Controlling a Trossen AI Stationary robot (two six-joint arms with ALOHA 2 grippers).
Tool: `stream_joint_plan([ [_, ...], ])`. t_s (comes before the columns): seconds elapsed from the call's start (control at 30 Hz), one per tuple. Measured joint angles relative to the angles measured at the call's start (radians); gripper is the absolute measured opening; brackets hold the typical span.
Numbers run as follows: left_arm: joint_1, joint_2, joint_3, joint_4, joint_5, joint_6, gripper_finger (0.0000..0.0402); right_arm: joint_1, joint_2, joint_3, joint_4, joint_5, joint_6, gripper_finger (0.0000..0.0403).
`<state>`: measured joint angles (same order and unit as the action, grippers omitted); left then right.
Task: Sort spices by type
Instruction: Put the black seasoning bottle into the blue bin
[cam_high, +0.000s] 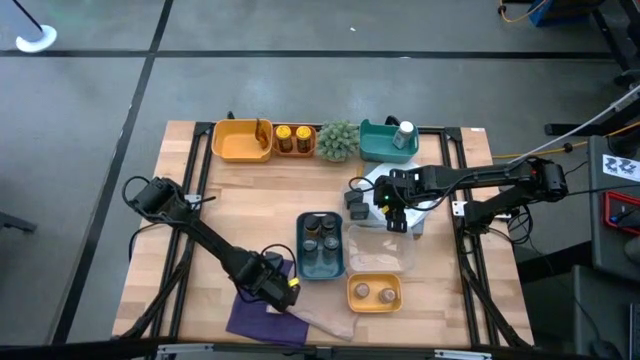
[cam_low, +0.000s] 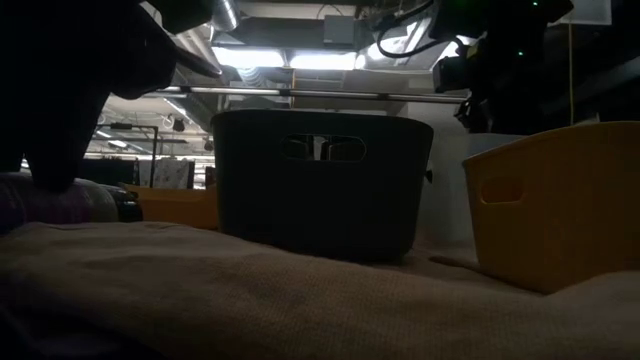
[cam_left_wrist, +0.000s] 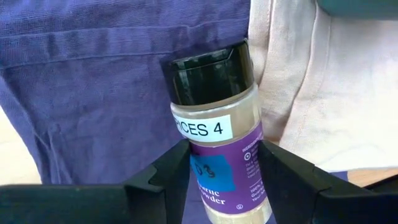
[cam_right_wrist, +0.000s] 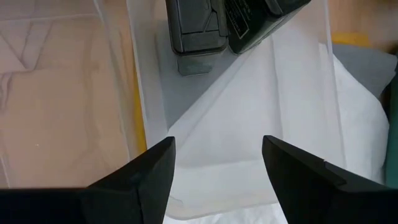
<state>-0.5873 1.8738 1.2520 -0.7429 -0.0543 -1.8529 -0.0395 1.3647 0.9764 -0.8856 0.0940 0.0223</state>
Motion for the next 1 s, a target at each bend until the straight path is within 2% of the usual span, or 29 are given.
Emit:
stream_joint_plan([
  [0.2,0.001,0.001,-0.001,0.004,-0.005,0.079,0.0167,0.0,0.0,0.0,0.0,0.0,0.0,0.0241],
  [0.4,0.011,0.002,-0.001,0.003,0.035,0.087,0.0167,0.0,0.0,0.0,0.0,0.0,0.0,0.0241],
  [0.73,0.027,-0.004,-0.003,0.001,0.04,0.1,0.0167,0.0,0.0,0.0,0.0,-0.001,0.0,0.0241],
  [1.0,0.037,-0.004,-0.003,0.002,0.059,0.184,0.0175,0.0,0.0,0.0,-0.002,-0.001,0.0,0.0241],
])
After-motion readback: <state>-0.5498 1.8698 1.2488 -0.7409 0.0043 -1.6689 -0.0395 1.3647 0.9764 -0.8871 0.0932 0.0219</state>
